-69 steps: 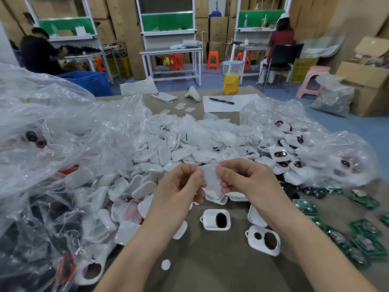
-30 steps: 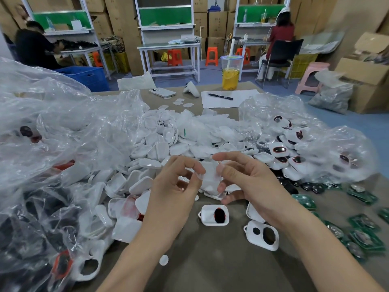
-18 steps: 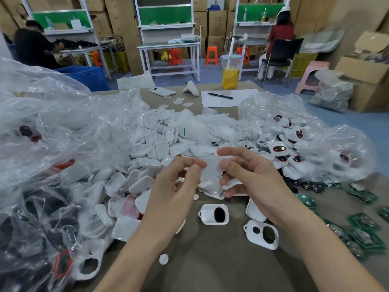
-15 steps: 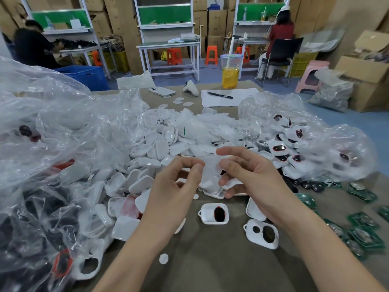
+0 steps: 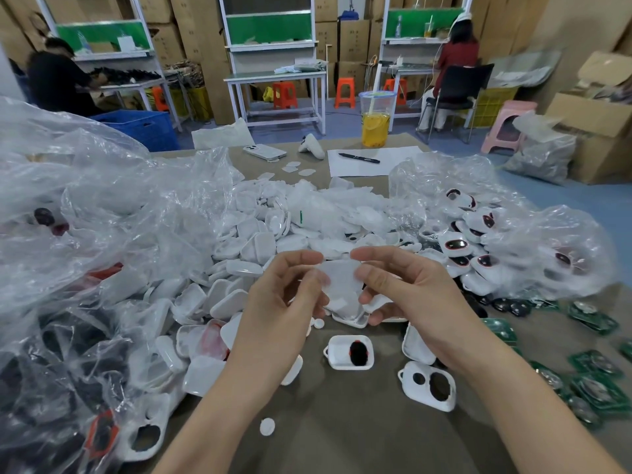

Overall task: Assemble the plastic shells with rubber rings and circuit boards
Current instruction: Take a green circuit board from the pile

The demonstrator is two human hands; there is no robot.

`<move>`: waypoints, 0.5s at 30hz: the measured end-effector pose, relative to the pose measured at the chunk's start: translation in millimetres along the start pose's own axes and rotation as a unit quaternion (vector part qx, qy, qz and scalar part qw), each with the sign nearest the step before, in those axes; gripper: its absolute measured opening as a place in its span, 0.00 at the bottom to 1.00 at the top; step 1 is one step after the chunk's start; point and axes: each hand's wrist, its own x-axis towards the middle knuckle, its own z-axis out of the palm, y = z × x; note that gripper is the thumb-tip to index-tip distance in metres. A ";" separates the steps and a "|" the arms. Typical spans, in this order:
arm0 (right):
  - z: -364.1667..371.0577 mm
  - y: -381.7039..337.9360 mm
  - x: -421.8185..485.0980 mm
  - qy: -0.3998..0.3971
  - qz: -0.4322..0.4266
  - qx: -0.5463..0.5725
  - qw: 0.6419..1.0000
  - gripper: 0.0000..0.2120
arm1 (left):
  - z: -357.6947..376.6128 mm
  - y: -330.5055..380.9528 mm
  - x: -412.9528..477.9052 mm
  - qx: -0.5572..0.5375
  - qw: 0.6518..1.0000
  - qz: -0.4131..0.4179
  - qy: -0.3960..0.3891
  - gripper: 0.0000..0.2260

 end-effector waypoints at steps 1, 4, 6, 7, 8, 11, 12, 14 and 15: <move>-0.1 -0.4 0.1 0.001 0.000 0.002 1.000 0.09 | -0.9 -0.3 -0.1 -0.001 1.000 -0.001 -0.003 0.08; -0.3 -0.5 0.0 -0.002 0.000 0.004 1.000 0.09 | -2.9 -1.6 -0.1 0.001 1.000 -0.005 -0.010 0.09; -0.2 -1.0 -0.4 -0.001 0.001 0.001 1.000 0.09 | -3.2 -1.8 -0.3 -0.002 1.000 -0.005 -0.012 0.08; -0.4 -1.2 -0.6 0.000 0.002 0.000 1.000 0.09 | -3.3 -1.4 -0.5 -0.005 1.000 -0.004 -0.013 0.08; -0.4 -1.2 -0.6 0.001 0.002 0.000 1.000 0.09 | -3.2 -1.0 -0.7 -0.006 1.000 -0.003 -0.014 0.08; -0.2 -1.3 -0.6 0.001 0.001 -0.003 1.000 0.09 | -2.5 0.6 -1.8 0.005 1.000 0.002 -0.018 0.05; 0.2 -1.5 -0.6 0.000 0.002 -0.005 1.000 0.08 | -2.1 0.6 -1.7 0.010 1.000 0.004 -0.019 0.05; 0.9 -2.3 -0.8 -0.001 0.005 -0.006 1.000 0.08 | -0.5 0.1 -0.9 0.017 1.000 0.001 -0.026 0.06; 0.9 -2.4 -0.8 -0.002 0.008 -0.007 1.000 0.08 | 0.0 -0.3 -0.6 0.020 0.999 -0.004 -0.029 0.07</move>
